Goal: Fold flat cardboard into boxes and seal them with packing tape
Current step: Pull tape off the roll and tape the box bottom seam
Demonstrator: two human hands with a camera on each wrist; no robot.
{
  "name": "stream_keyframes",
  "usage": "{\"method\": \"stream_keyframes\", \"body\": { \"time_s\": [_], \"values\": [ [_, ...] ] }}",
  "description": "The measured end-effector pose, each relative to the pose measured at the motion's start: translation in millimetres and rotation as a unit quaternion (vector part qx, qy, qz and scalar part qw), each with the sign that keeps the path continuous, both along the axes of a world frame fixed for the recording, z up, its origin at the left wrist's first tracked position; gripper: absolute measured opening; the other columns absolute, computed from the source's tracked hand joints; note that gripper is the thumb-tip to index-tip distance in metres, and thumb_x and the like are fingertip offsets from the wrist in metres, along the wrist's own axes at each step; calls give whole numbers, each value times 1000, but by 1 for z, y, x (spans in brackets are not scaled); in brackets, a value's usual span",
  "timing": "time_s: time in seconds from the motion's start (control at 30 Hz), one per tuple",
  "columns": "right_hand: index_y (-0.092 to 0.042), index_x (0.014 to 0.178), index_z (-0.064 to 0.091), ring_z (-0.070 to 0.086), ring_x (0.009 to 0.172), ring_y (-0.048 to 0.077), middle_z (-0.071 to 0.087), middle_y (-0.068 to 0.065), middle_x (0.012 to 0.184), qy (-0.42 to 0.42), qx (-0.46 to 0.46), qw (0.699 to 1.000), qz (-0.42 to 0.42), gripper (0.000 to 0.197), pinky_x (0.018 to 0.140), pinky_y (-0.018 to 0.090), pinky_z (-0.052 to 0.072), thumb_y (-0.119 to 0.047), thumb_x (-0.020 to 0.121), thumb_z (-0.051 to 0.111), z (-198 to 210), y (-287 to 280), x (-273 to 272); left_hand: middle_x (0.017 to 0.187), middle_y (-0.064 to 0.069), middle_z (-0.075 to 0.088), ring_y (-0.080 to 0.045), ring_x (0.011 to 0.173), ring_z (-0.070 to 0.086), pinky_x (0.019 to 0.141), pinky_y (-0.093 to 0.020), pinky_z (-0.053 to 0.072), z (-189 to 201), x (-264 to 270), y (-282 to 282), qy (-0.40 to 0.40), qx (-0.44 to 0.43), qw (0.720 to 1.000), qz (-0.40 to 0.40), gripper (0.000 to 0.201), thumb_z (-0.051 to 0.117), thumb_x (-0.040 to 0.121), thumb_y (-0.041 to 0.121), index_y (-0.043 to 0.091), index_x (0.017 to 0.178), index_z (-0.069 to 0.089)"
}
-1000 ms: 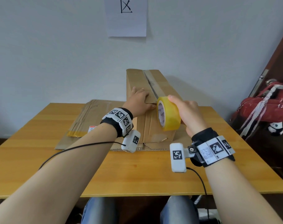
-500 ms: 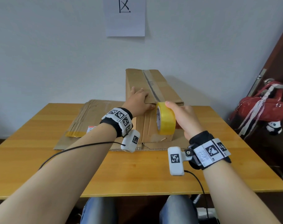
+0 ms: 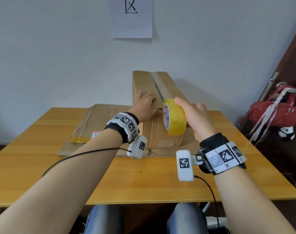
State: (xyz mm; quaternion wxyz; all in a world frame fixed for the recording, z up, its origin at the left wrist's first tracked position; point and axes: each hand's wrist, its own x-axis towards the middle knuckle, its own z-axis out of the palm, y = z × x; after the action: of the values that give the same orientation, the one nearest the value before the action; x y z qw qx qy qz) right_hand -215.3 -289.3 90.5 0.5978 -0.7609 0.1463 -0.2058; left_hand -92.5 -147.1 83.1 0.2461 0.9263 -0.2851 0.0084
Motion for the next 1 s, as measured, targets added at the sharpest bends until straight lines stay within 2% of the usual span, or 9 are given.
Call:
{"method": "stream_keyframes", "body": {
  "time_s": [0.13,0.27,0.47,0.53,0.6,0.7,0.83,0.9,1.0],
  "values": [
    [-18,82,54,47,68,23,45,8,75,4,12,1000,-1,54,68,37,39,-69,67,67,-5,-4,-3,166,-12,18,-36,154,-8,124,-42,-1,-1,0,0,1,-8,1000,1,69,65,95,41,11,151,38],
    [-27,57,32,38,63,22,31,3,60,8,34,999,2,53,67,35,35,-53,85,68,-10,-2,-4,161,-15,30,-30,155,3,124,-40,-6,-3,2,-2,-26,2,1000,-14,61,63,96,40,8,144,45],
    [-28,57,27,32,58,21,26,3,61,32,40,999,-7,56,66,34,33,-51,87,68,-14,0,-6,164,-15,24,-33,154,-1,123,-39,-4,2,-6,0,-8,-16,1000,-2,64,64,96,39,6,146,42],
    [-24,60,34,36,64,22,30,10,69,38,45,998,-1,51,69,35,34,-55,83,68,-17,-1,-5,161,-15,30,-31,154,2,123,-38,-5,1,-5,0,-7,-17,1000,-4,61,64,96,38,5,144,44],
    [-18,72,48,41,69,22,39,8,76,50,47,998,4,49,72,35,36,-63,74,67,-19,-2,-4,160,-14,32,-30,154,3,122,-38,-6,1,-5,0,-5,-17,1000,-2,62,64,96,38,5,145,43],
    [-20,87,55,47,74,22,45,6,81,81,46,996,12,53,75,36,40,-68,67,67,-21,-2,-2,164,-11,25,-31,154,-1,123,-40,-4,0,-4,1,-4,-31,999,-6,71,65,95,37,13,154,32],
    [-2,104,68,62,81,27,62,10,88,123,77,989,17,53,88,47,53,-51,86,70,-23,-5,-1,163,-14,28,-23,155,5,124,-41,-11,-1,-2,2,-27,-12,999,-38,63,62,97,34,30,154,34],
    [-6,112,67,65,83,26,67,9,93,126,84,988,17,46,89,48,54,-46,89,69,-23,-5,-1,163,-17,23,-27,155,2,122,-40,-11,2,-3,2,-18,7,999,-33,54,58,100,35,34,151,40],
    [-8,117,67,69,95,31,71,10,97,127,69,989,18,57,95,55,54,-53,83,72,-21,-7,2,163,-20,21,-29,154,-1,122,-41,-11,2,-1,2,-7,10,999,-33,50,57,100,37,37,148,44]
  ]
}}
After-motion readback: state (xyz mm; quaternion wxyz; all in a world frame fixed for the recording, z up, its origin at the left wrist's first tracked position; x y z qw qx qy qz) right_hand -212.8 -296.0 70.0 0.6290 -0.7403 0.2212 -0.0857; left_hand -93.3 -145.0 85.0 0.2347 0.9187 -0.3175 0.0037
